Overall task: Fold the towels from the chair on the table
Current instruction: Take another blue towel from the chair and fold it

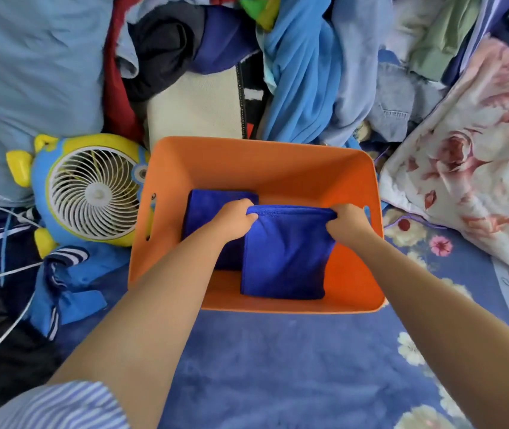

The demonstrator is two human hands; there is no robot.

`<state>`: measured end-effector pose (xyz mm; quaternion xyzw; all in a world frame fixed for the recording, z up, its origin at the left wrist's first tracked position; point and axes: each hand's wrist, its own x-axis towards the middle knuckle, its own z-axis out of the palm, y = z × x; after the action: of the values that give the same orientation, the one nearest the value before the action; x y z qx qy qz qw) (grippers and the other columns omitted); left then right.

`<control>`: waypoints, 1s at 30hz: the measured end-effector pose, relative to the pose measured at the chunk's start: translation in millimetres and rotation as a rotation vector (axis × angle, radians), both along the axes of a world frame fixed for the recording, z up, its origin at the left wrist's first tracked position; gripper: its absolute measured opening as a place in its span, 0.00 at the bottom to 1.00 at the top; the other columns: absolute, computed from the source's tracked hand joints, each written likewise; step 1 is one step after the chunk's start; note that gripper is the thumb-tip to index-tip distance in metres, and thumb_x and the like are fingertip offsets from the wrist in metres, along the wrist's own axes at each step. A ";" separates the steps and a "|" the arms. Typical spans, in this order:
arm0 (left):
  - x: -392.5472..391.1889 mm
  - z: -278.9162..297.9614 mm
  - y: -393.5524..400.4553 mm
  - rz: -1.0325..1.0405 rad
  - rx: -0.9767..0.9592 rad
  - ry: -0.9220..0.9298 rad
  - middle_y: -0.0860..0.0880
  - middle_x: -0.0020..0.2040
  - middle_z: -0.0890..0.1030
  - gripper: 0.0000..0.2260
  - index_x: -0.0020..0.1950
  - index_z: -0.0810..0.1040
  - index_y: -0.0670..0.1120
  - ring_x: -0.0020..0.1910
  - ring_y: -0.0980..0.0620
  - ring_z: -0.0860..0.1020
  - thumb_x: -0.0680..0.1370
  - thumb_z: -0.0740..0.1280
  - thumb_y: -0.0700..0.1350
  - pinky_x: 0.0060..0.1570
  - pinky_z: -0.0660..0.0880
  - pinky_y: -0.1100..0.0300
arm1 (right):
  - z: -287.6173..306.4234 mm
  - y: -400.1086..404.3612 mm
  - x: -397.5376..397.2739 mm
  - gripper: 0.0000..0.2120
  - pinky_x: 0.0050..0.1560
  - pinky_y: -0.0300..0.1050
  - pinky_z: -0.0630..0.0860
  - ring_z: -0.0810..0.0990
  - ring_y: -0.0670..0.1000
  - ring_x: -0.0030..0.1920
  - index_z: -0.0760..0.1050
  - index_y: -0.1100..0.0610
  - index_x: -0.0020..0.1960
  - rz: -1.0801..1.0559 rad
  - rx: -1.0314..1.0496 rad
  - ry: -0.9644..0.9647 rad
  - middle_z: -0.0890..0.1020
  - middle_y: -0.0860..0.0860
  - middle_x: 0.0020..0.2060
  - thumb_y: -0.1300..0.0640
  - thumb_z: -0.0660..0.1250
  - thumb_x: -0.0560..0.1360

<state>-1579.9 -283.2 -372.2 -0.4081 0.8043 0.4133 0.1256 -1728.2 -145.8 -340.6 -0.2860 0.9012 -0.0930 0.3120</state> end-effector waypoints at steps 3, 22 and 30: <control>-17.3 -31.3 -1.1 0.005 -0.007 -0.075 0.51 0.35 0.66 0.13 0.35 0.62 0.47 0.30 0.55 0.62 0.80 0.55 0.43 0.28 0.58 0.62 | -25.6 -10.2 -7.9 0.12 0.28 0.40 0.64 0.75 0.60 0.37 0.68 0.63 0.30 -0.010 0.139 0.005 0.75 0.57 0.31 0.71 0.57 0.71; -68.1 -116.4 7.6 -0.082 -0.686 0.227 0.42 0.57 0.75 0.11 0.54 0.74 0.39 0.57 0.44 0.74 0.76 0.65 0.44 0.51 0.73 0.55 | -132.5 -41.7 -27.1 0.17 0.61 0.54 0.65 0.67 0.62 0.62 0.63 0.63 0.64 0.235 0.056 0.560 0.67 0.64 0.63 0.68 0.52 0.76; -55.7 -150.8 14.0 -0.515 -0.540 -0.237 0.40 0.76 0.41 0.39 0.76 0.42 0.44 0.75 0.43 0.39 0.76 0.55 0.64 0.73 0.40 0.50 | -168.1 -37.6 -39.8 0.23 0.74 0.49 0.47 0.47 0.55 0.75 0.51 0.59 0.74 0.346 0.057 0.286 0.53 0.57 0.75 0.56 0.49 0.81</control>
<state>-1635.6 -269.2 -523.0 -0.2564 0.9401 0.0915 0.2053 -1768.0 -183.4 -508.7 -0.4378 0.8760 0.0290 0.2004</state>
